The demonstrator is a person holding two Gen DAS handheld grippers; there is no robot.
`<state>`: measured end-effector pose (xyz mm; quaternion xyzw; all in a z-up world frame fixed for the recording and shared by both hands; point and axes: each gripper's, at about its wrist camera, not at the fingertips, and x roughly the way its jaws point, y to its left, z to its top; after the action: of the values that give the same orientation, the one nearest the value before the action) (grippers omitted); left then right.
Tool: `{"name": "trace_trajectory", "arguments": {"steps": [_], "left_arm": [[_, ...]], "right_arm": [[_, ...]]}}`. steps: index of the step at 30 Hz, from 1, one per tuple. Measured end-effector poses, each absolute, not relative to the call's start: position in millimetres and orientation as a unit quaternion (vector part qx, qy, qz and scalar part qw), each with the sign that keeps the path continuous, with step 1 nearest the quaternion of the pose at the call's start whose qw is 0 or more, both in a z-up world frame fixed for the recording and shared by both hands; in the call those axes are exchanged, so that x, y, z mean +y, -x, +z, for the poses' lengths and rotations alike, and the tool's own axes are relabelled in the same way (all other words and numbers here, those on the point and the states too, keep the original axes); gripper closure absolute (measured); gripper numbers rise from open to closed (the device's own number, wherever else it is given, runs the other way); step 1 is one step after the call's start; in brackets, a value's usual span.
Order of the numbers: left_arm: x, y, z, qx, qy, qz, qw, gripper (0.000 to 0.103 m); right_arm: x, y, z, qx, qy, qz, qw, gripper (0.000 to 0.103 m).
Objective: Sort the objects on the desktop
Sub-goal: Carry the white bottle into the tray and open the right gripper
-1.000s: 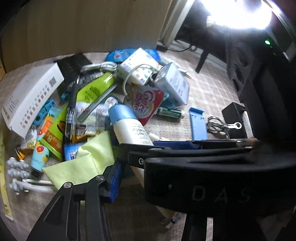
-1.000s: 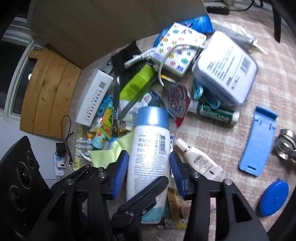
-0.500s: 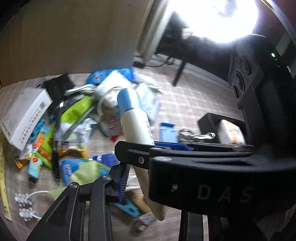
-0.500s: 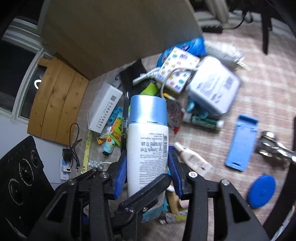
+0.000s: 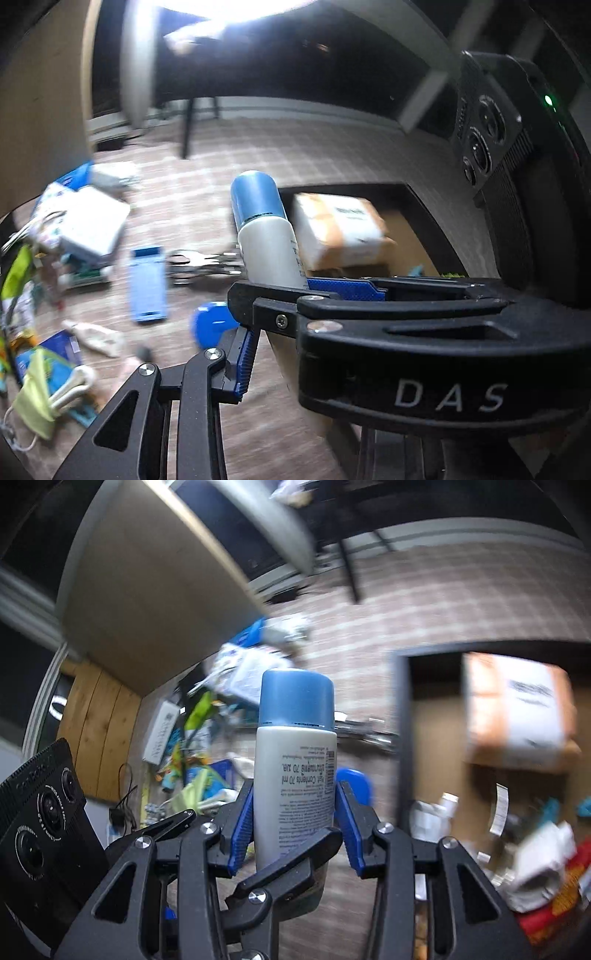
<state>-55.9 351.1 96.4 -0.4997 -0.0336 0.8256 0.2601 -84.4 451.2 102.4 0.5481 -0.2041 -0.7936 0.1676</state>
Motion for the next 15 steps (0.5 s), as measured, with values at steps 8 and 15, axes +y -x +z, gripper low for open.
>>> {"name": "trace_trajectory", "arguments": {"steps": [8, 15], "left_arm": [[394.0, 48.1, 92.4, 0.006, 0.508, 0.811, 0.289, 0.071], [393.6, 43.8, 93.3, 0.024, 0.51, 0.812, 0.281, 0.051]], "right_arm": [[499.5, 69.3, 94.7, -0.23, -0.547, -0.793, 0.136, 0.061], [513.6, 66.0, 101.4, -0.222, -0.538, -0.807, 0.105, 0.053]]}}
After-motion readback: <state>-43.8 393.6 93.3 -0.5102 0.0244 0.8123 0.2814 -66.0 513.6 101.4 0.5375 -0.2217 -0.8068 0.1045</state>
